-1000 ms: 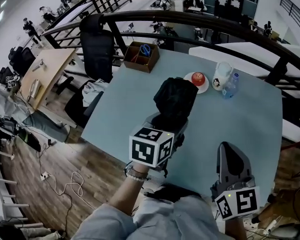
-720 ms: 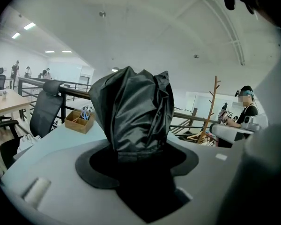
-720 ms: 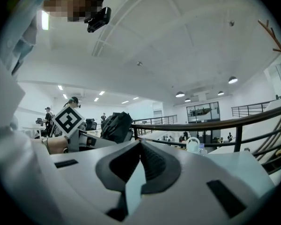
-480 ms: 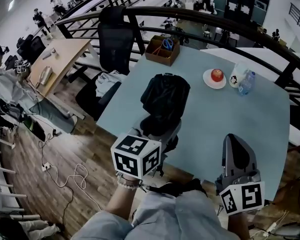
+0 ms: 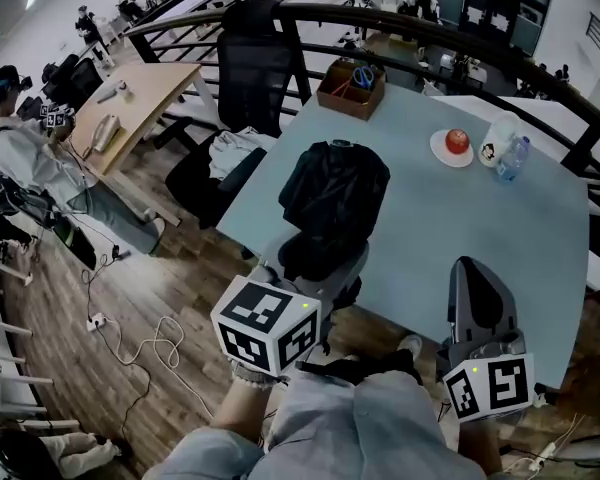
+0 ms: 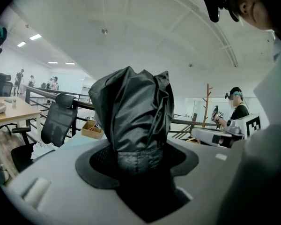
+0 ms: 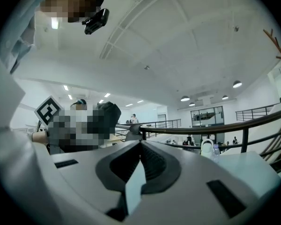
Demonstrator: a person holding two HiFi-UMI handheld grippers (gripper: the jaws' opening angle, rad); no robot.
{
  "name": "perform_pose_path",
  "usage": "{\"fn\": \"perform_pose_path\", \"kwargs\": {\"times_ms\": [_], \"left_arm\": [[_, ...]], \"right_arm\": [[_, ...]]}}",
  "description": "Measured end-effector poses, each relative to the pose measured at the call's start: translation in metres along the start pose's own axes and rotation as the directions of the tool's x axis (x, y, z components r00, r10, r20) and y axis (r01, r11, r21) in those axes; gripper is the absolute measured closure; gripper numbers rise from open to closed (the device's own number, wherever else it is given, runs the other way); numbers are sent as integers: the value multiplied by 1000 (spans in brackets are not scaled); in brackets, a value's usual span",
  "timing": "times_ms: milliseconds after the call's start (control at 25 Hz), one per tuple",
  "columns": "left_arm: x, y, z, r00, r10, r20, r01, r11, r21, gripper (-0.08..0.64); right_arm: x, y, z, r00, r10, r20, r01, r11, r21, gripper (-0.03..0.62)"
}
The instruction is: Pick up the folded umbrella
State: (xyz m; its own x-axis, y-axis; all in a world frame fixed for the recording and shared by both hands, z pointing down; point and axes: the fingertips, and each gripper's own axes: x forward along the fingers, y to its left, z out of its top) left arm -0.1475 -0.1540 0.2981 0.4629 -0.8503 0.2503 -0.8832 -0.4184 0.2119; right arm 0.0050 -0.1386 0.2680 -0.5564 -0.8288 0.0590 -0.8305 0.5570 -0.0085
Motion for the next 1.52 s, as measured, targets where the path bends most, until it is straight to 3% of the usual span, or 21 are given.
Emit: {"fn": "perform_pose_path", "kwargs": {"times_ms": [320, 600, 1520], "left_arm": [[-44, 4, 9, 998, 6, 61, -7, 1000, 30, 285], [-62, 7, 13, 997, 5, 74, -5, 1000, 0, 285], [-64, 16, 21, 994, -13, 104, 13, 1000, 0, 285]], "right_arm": [[1, 35, 6, 999, 26, 21, -25, 999, -24, 594], [2, 51, 11, 999, 45, 29, -44, 998, -43, 594], [20, 59, 13, 997, 74, 17, -72, 995, -68, 594]]}}
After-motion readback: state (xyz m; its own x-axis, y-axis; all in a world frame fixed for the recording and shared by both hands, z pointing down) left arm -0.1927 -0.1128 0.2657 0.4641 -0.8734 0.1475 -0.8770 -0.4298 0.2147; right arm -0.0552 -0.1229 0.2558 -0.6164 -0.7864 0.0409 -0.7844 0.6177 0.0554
